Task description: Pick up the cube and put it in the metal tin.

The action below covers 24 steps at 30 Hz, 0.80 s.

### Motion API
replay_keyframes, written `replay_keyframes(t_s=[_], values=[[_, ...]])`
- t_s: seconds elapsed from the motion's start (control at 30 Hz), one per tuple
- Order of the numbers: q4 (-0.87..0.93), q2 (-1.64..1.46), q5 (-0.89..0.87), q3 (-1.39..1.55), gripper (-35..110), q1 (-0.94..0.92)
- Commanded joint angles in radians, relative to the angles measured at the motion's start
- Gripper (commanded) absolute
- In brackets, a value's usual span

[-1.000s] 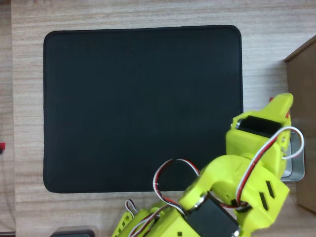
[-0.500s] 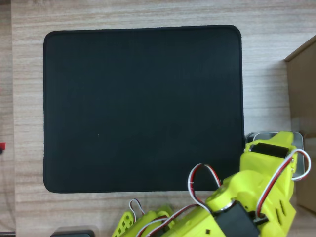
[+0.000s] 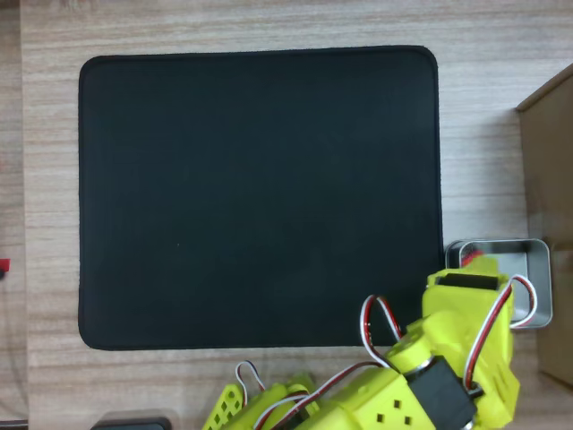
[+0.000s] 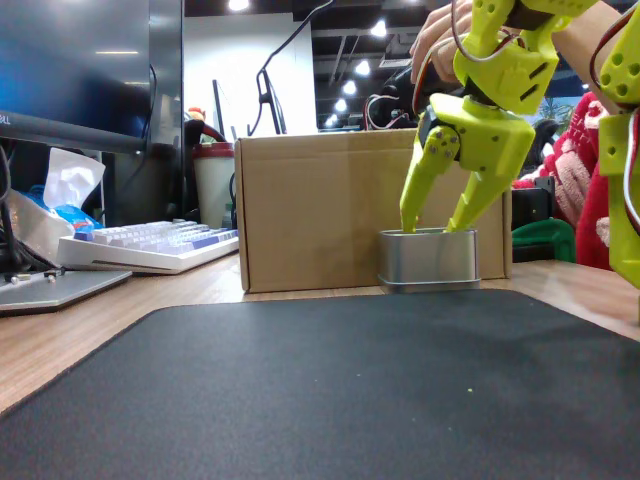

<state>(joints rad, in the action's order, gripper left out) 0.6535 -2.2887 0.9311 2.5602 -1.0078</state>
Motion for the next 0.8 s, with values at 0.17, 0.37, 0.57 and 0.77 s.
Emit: replay_keyframes(t_s=[0.17, 0.37, 0.57, 0.77], values=[[-0.003, -0.017, -0.083, -0.086, 13, 0.018], [-0.002, -0.109, -0.198, -0.158, 5, 0.095], [0.058, -0.307, -0.301, -0.163, 3, 0.187], [0.060, -0.383, -0.457, -0.216, 0, 0.302]])
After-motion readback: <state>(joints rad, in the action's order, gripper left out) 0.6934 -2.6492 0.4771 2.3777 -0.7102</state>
